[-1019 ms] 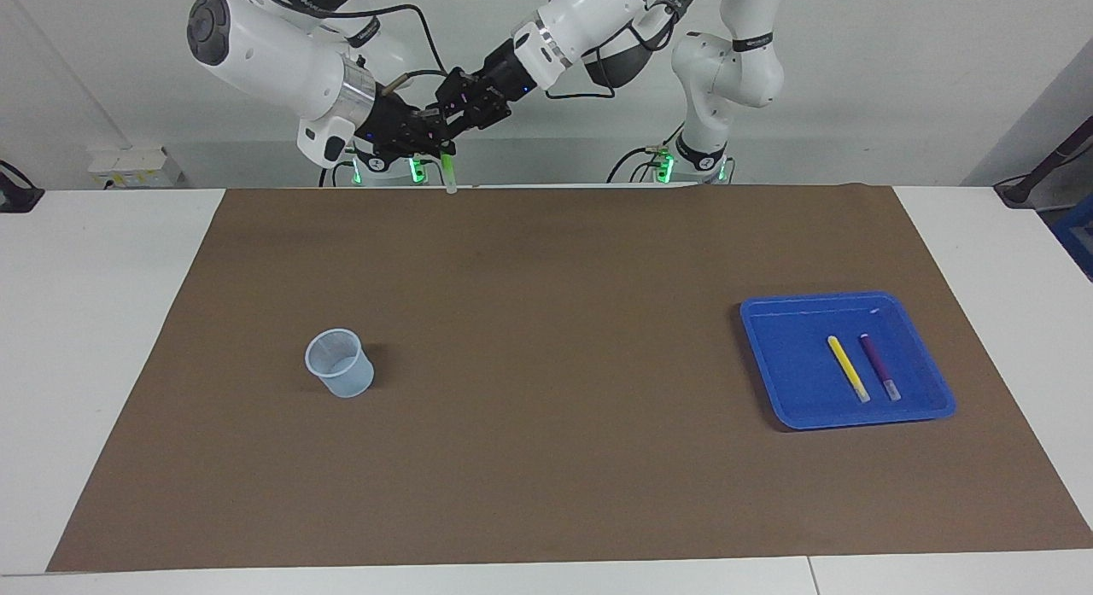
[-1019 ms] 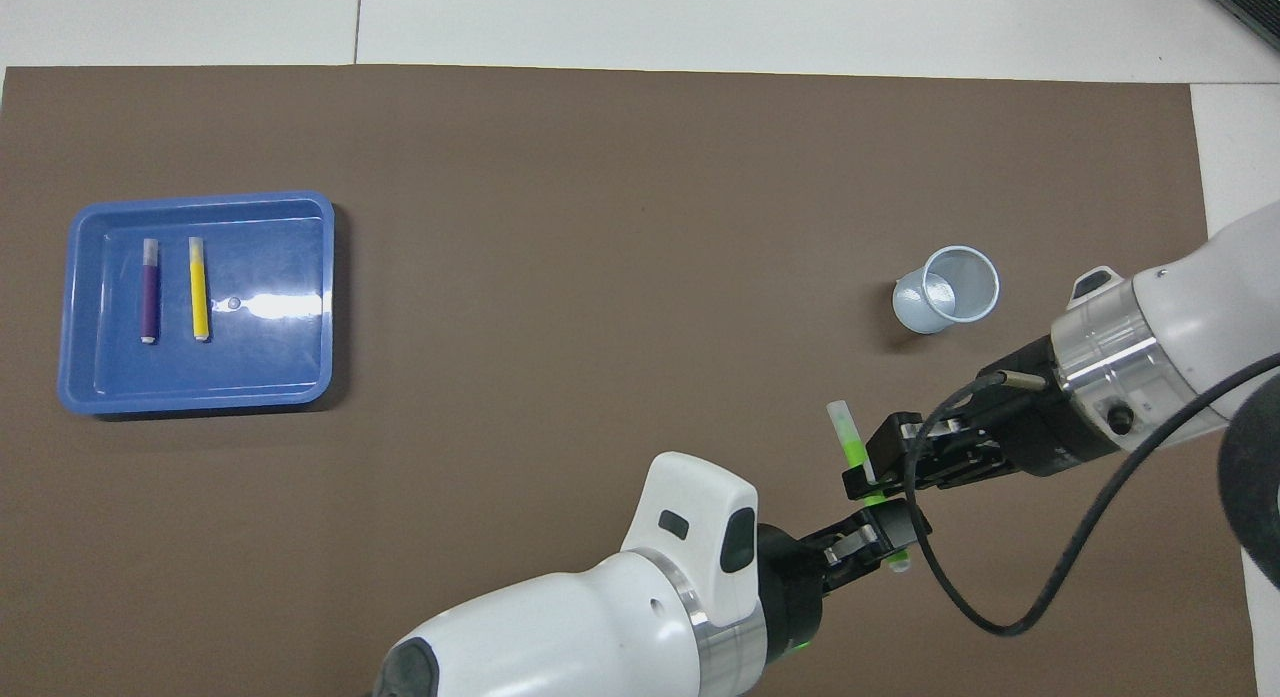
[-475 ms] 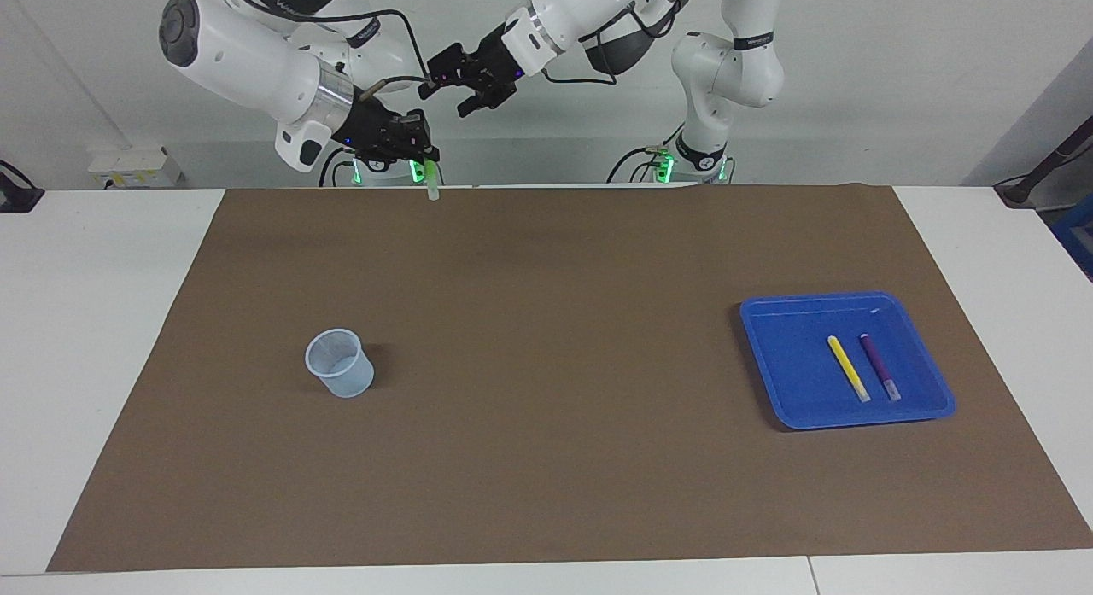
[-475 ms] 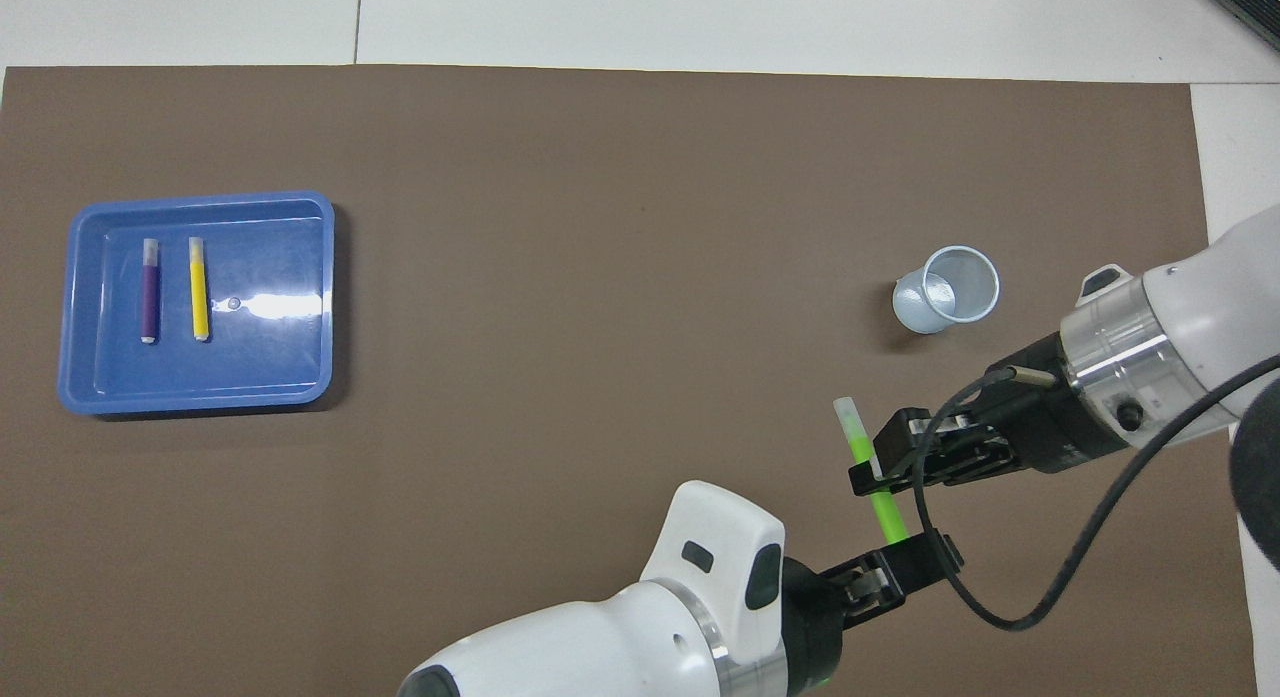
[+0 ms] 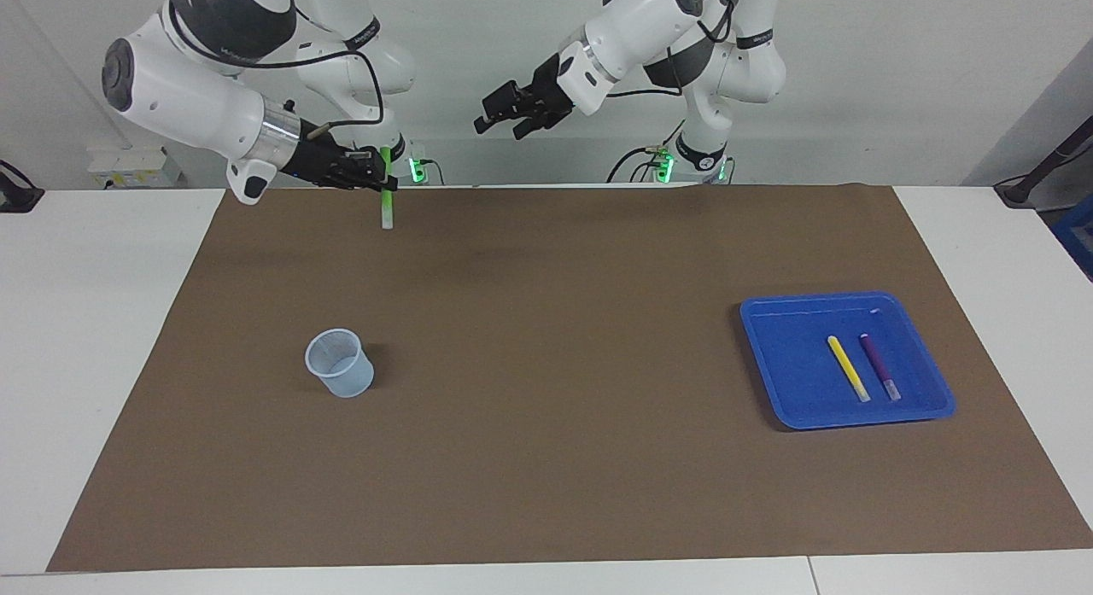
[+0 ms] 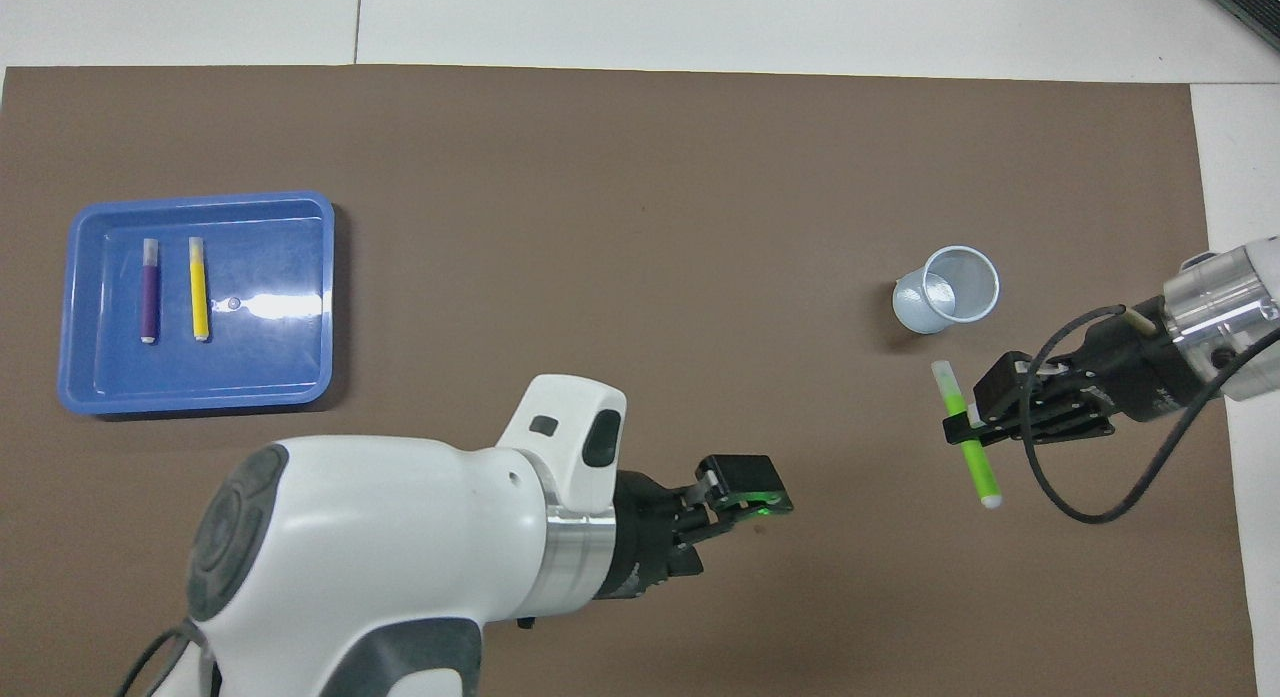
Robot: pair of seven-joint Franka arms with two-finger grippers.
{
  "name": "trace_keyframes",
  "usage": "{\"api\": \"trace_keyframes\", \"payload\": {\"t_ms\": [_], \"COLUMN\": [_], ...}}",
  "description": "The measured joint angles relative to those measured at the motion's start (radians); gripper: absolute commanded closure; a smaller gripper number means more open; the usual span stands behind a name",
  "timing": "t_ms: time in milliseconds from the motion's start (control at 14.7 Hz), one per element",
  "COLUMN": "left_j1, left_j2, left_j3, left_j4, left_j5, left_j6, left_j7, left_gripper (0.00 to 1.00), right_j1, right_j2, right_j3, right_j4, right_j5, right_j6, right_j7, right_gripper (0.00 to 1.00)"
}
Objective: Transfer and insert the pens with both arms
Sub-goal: 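Open the left gripper and withdraw while the right gripper carries the pen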
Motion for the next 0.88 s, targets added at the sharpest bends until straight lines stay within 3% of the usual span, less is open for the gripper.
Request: {"api": "trace_keyframes", "payload": {"t_ms": [475, 883], "left_j1": [0.257, 0.424], "left_j2": [-0.005, -0.005], "left_j3": [0.007, 0.007], "left_j4": [0.013, 0.013], "left_j5": [0.166, 0.182], "left_j6": [-0.126, -0.148], "left_j7": [0.007, 0.006], "left_gripper": [0.00, 0.00], "right_j1": [-0.146, -0.222], "right_j2": [0.144, 0.219], "right_j3": [-0.004, -0.005], "right_j4": [0.000, 0.028], "right_j5": [-0.001, 0.000], "right_j6": [-0.001, 0.000], "right_j7": [-0.008, -0.010], "right_gripper": [1.00, 1.00]}}
